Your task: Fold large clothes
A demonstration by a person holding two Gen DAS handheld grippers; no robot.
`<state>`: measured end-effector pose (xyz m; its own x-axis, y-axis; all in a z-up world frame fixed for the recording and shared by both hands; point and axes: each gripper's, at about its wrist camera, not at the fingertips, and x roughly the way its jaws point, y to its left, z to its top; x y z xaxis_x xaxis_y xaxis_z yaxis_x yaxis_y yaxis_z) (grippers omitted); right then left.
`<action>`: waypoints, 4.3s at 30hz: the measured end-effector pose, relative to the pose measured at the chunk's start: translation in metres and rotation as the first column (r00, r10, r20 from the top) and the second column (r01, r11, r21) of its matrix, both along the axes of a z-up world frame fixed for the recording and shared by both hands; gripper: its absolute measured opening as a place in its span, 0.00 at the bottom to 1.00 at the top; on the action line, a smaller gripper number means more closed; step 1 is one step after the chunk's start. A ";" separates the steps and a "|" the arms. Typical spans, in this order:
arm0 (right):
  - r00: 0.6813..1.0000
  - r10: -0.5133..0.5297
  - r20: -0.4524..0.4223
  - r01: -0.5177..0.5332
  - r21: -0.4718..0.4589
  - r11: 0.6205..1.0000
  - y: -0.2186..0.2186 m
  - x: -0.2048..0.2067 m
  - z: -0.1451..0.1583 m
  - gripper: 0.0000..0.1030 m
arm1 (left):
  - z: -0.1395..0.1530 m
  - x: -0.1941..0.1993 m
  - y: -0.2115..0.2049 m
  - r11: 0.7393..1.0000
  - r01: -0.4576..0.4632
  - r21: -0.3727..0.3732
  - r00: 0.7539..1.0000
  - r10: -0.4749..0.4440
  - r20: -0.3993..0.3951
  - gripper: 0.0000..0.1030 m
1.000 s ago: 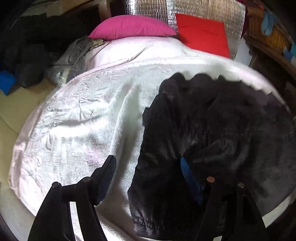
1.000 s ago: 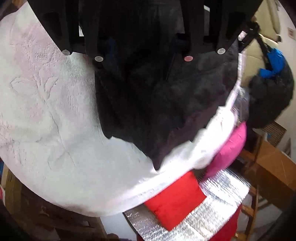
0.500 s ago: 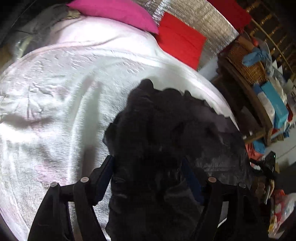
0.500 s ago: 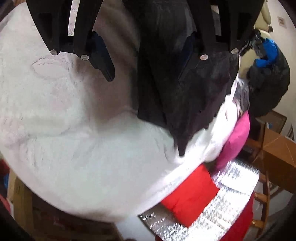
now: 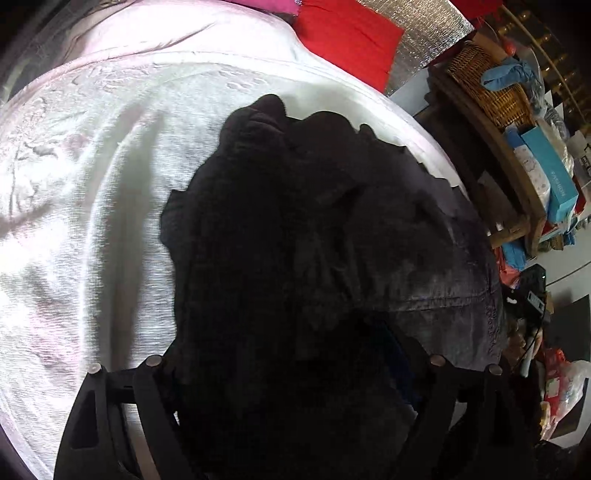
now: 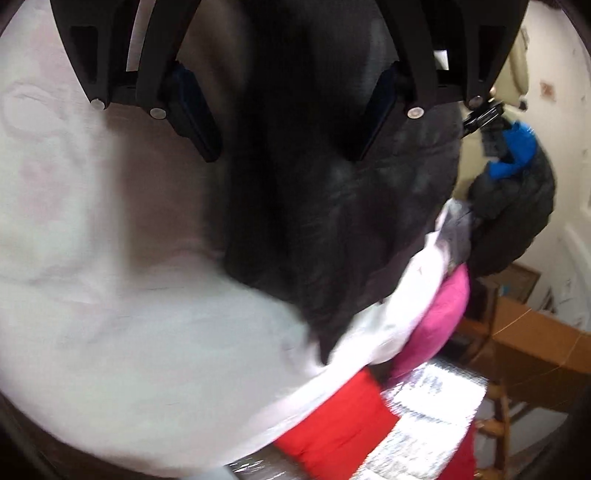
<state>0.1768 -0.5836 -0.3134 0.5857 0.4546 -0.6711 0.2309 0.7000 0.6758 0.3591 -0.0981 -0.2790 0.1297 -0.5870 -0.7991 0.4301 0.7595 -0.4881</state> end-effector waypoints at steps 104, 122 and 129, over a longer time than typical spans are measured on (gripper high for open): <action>0.962 -0.249 0.108 0.272 -0.390 0.880 0.082 0.050 0.065 0.57 | 0.070 -0.064 -0.045 0.857 -0.432 0.282 0.716 0.136 0.685 0.77; 0.959 -0.259 0.118 0.284 -0.387 0.877 0.069 0.036 0.061 0.55 | 0.027 -0.025 -0.035 0.814 -0.444 0.375 0.827 0.211 0.522 0.78; 0.949 -0.294 0.114 0.315 -0.307 0.898 0.055 0.031 0.058 0.47 | 0.030 -0.030 -0.034 0.824 -0.445 0.351 0.822 0.220 0.526 0.78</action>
